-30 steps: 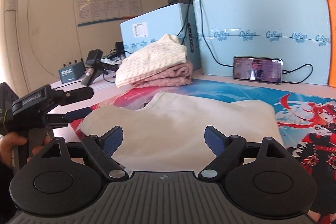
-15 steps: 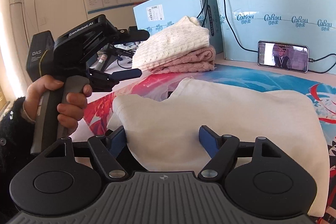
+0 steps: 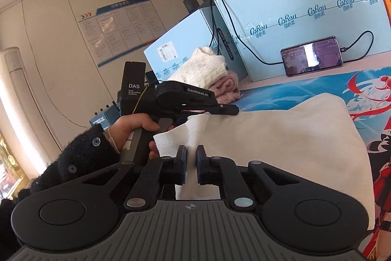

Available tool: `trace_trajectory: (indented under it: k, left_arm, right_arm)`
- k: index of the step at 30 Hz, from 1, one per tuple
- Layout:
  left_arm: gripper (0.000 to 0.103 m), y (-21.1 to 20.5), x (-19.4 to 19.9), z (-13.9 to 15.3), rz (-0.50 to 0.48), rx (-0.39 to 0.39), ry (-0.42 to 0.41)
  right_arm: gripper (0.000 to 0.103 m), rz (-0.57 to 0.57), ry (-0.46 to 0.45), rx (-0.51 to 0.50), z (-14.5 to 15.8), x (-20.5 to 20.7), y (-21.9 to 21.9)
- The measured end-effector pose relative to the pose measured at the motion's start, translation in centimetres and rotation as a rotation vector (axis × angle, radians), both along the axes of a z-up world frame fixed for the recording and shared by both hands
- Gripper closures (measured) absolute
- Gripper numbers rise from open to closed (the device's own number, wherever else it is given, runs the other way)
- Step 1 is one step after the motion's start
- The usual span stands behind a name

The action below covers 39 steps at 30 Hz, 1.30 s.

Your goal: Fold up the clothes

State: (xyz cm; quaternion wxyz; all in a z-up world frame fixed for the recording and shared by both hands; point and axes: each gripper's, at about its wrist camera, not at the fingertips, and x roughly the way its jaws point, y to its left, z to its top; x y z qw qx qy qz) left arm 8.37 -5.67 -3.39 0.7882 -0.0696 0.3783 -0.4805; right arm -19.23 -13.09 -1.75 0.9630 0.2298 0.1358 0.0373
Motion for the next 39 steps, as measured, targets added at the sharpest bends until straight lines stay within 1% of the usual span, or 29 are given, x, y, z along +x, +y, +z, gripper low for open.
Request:
trace_trajectory:
  k: [1, 4, 8, 11, 15, 17, 18, 19, 20, 21, 22, 23, 25, 28, 30, 31, 33, 35, 36, 37, 38, 39]
  left_arm:
    - [0.091, -0.3, -0.4, 0.6, -0.005, -0.01, -0.016]
    - [0.091, -1.0, -1.3, 2.6, -0.019, -0.088, -0.014]
    - [0.091, -3.8, -3.3, 5.6, -0.073, -0.19, -0.053]
    - [0.091, -7.3, -5.4, 7.5, -0.133, -0.247, -0.063]
    - [0.091, -12.5, -8.5, 9.5, -0.256, -0.265, -0.084]
    - [0.091, -14.7, -10.2, 10.1, -0.341, -0.268, -0.085]
    - [0.091, -15.6, -11.1, 10.3, -0.402, -0.264, -0.088]
    - [0.089, -16.2, -12.0, 10.3, -0.463, -0.256, -0.094]
    - [0.084, -16.5, -12.6, 10.3, -0.507, -0.245, -0.102]
    - [0.081, -16.6, -13.2, 10.3, -0.534, -0.236, -0.113]
    - [0.073, -16.3, -13.5, 10.3, -0.543, -0.23, -0.127]
    - [0.062, -15.9, -13.6, 10.2, -0.539, -0.224, -0.142]
    - [0.05, -14.7, -13.4, 10.1, -0.505, -0.212, -0.176]
    - [0.049, -11.7, -12.3, 9.4, -0.417, -0.163, -0.251]
    - [0.044, -9.4, -11.5, 8.4, -0.362, -0.108, -0.311]
    - [0.04, -8.2, -11.2, 7.8, -0.339, -0.08, -0.345]
    - [0.039, -5.4, -10.9, 6.5, -0.315, -0.046, -0.414]
    - [0.037, -3.0, -10.9, 5.4, -0.327, -0.022, -0.484]
    - [0.037, -2.0, -11.0, 4.9, -0.335, 0.002, -0.522]
    - [0.037, -1.1, -11.3, 4.5, -0.349, 0.036, -0.573]
    - [0.037, -0.4, -11.9, 4.1, -0.371, 0.066, -0.628]
    - [0.037, 0.2, -12.4, 3.8, -0.393, 0.097, -0.683]
  right_arm:
    - [0.096, -0.007, -0.021, 0.013, 0.1, -0.4, -0.4]
    - [0.096, -0.037, -0.089, 0.083, 0.6, -1.8, -2.0]
    - [0.096, -0.11, -0.197, 0.183, 1.4, -4.3, -5.1]
    - [0.096, -0.216, -0.267, 0.175, 2.3, -6.9, -7.3]
    - [0.096, -0.373, -0.336, 0.181, 3.1, -11.1, -10.4]
    - [0.096, -0.466, -0.352, 0.17, 3.2, -13.1, -11.6]
    - [0.096, -0.511, -0.354, 0.172, 3.2, -14.0, -12.3]
    - [0.097, -0.556, -0.355, 0.174, 3.1, -14.9, -12.9]
    - [0.097, -0.597, -0.353, 0.172, 3.0, -15.7, -13.4]
    - [0.097, -0.64, -0.349, 0.167, 2.9, -16.7, -13.8]
    - [0.097, -0.68, -0.342, 0.163, 2.5, -17.5, -14.1]
    - [0.097, -0.708, -0.33, 0.164, 2.2, -18.2, -14.5]
    - [0.097, -0.769, -0.286, 0.177, 1.1, -19.1, -15.2]
    - [0.098, -0.863, -0.204, 0.171, -0.6, -20.0, -16.2]
    - [0.099, -0.923, -0.146, 0.152, -1.5, -20.3, -16.5]
    - [0.099, -0.939, -0.122, 0.15, -1.8, -20.4, -16.8]
    - [0.098, -0.968, -0.093, 0.147, -2.2, -21.0, -17.1]
    - [0.095, -0.964, -0.072, 0.123, -1.9, -21.2, -17.1]
    - [0.094, -0.947, -0.051, 0.098, -1.4, -20.9, -17.0]
    - [0.089, -0.921, -0.033, 0.078, -1.0, -20.3, -17.0]
    - [0.074, -0.894, -0.014, 0.057, -0.5, -19.8, -16.9]
    - [0.065, -0.855, -0.007, 0.049, -0.1, -19.0, -17.0]
